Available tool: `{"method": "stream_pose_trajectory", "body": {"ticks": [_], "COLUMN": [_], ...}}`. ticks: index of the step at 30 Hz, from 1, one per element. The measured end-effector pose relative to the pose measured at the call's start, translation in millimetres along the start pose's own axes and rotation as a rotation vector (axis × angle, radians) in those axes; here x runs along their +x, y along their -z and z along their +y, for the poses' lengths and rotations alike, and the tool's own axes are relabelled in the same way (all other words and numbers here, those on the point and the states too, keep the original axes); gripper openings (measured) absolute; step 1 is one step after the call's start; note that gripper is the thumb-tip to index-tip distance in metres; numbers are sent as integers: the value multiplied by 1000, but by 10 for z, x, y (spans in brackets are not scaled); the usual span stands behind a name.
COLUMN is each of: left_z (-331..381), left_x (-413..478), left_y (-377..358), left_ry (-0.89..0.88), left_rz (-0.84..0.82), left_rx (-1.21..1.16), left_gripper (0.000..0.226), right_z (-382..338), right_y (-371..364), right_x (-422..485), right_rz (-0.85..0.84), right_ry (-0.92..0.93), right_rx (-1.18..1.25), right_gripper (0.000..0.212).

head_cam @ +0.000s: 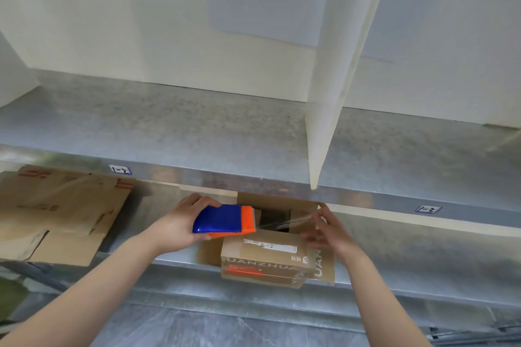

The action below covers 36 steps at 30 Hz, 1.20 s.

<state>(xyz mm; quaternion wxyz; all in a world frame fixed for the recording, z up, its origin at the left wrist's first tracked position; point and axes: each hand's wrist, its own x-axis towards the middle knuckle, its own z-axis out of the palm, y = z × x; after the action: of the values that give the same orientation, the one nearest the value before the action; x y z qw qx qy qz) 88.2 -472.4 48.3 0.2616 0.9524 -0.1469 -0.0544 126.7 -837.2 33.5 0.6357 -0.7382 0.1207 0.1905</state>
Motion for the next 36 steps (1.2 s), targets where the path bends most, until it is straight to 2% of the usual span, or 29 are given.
{"method": "stream_pose_trajectory", "body": {"ticks": [6,11,15,21,26,32,36], "left_z": [-4,120,179,279,318,442,531], "left_x": [153,273,242,29,-47,-159,-252], "left_y": [-1,-6,77,12,23,301,386], "left_ry": [76,74,35,-8,9,-26,-70], "left_rz": [18,4,21,41,73,114,131], "left_rx": [-6,-24,-47,49,42,-38,-7], "left_gripper": [63,59,55,62,69,70,72], "right_z": [51,97,150,283,108,-168,-159], "right_y": [21,63,78,-5,19,87,15], "right_x": [62,-45,-133,-191,-201,-414,-691], "right_rz": [85,121,86,37,57,298,381], "right_ry": [18,21,76,82,120,214,257], "right_rx": [119,228,227,381,309,52,-68], "right_gripper": [9,20,15,18,14,13,15]}}
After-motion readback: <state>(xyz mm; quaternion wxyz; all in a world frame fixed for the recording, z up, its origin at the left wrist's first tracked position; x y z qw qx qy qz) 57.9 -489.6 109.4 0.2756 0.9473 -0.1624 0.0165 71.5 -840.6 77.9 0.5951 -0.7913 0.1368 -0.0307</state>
